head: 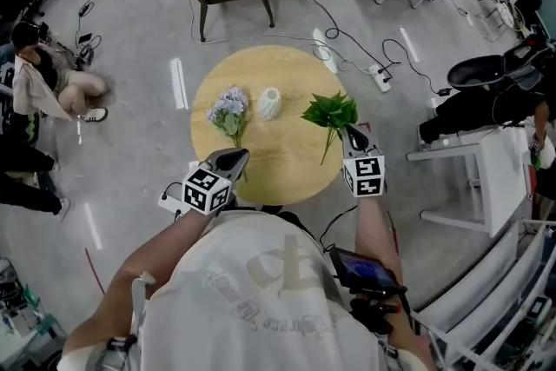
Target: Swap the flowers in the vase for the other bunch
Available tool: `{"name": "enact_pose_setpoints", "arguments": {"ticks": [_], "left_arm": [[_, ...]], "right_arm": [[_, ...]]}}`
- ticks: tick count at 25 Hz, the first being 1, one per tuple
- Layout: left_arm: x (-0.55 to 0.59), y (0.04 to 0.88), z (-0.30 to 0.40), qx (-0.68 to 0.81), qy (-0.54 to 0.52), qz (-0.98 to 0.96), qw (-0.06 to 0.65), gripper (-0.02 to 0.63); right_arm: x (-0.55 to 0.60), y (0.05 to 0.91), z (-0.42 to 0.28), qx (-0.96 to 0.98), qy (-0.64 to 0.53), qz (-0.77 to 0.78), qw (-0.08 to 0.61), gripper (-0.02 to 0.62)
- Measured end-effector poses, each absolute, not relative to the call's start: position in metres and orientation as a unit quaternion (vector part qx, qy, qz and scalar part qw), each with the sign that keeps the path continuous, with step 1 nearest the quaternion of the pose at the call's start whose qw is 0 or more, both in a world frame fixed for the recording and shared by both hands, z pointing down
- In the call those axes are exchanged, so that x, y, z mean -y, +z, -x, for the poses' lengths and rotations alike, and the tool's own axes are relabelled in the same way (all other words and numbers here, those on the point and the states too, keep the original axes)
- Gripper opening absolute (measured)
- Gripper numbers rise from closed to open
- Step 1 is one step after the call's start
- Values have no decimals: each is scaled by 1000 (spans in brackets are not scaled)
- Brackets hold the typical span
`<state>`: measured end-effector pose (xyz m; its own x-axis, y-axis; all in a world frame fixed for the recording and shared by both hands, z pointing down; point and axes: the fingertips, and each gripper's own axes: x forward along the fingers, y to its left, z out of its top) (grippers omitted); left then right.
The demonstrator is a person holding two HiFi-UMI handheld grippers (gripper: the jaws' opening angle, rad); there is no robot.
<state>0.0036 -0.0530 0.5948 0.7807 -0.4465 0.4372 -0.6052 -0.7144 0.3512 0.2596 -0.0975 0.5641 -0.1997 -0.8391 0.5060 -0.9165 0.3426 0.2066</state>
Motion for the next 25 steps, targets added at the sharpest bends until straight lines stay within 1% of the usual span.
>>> {"name": "enact_pose_setpoints", "arguments": {"ticks": [10,25], "left_arm": [[64,602,-1,326,164,-895,257,6],[80,605,12,375,161,-873,266,6]], "right_arm": [[131,602,-272,776,126,-544,292,6],[172,663,-267,779,197,-506,313,6]]}}
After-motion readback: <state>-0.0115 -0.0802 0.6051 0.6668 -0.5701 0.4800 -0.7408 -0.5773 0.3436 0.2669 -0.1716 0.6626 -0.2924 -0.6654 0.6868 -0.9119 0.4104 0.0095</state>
